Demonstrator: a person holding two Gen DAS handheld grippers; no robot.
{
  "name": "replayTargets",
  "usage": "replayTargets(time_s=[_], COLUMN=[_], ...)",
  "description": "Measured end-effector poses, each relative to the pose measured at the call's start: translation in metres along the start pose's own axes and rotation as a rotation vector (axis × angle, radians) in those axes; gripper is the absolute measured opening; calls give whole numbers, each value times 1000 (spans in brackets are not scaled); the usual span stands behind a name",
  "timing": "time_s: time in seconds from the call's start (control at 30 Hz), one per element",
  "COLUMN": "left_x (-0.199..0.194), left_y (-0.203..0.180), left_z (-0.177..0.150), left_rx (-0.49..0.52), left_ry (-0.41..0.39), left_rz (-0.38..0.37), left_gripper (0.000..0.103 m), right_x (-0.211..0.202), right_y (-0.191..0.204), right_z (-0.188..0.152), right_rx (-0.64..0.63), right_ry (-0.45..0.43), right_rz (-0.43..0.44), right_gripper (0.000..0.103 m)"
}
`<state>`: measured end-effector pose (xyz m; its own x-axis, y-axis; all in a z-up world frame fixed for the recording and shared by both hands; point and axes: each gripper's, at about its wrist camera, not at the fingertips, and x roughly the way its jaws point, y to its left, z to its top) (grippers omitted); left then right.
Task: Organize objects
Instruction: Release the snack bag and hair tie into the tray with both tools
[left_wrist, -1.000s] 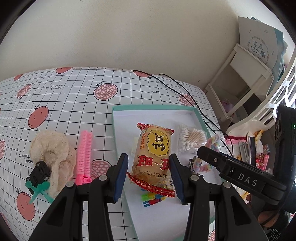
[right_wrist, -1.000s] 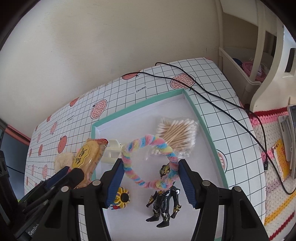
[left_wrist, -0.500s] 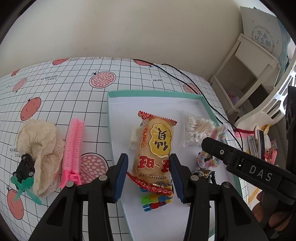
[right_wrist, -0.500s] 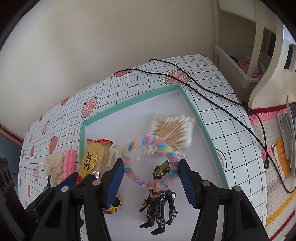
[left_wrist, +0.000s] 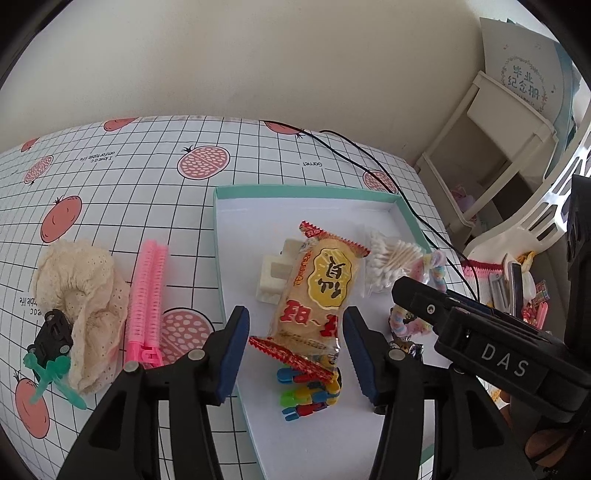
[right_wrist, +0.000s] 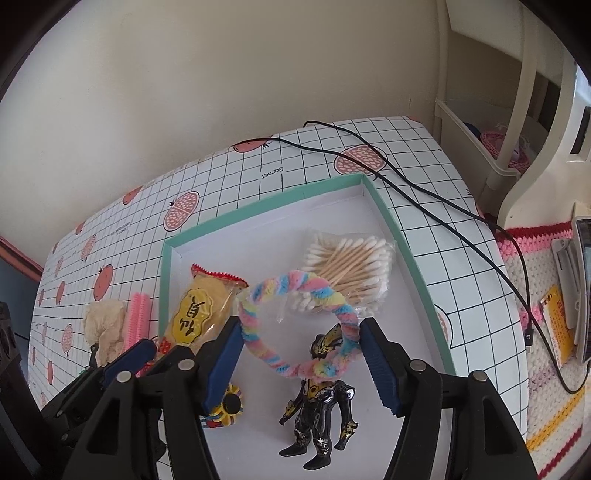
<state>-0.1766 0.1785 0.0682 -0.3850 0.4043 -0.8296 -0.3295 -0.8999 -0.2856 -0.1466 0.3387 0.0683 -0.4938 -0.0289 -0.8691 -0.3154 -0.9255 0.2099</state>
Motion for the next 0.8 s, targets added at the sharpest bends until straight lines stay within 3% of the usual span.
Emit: replayTargets(time_s=[0.4, 0.5, 0.8], left_x=[-21, -22, -29], left_y=[2, 8, 22], left_z=[11, 13, 15], left_rx=[12, -6, -62], left_ry=[-42, -44, -72], left_rz=[26, 39, 60], left_gripper=[54, 54, 54], right_x=[-19, -20, -18], right_y=[3, 2, 3], right_z=[7, 8, 8], right_rx=[-4, -3, -18], right_ry=[-46, -49, -42], right_rz=[25, 21, 19], right_gripper=[69, 77, 77])
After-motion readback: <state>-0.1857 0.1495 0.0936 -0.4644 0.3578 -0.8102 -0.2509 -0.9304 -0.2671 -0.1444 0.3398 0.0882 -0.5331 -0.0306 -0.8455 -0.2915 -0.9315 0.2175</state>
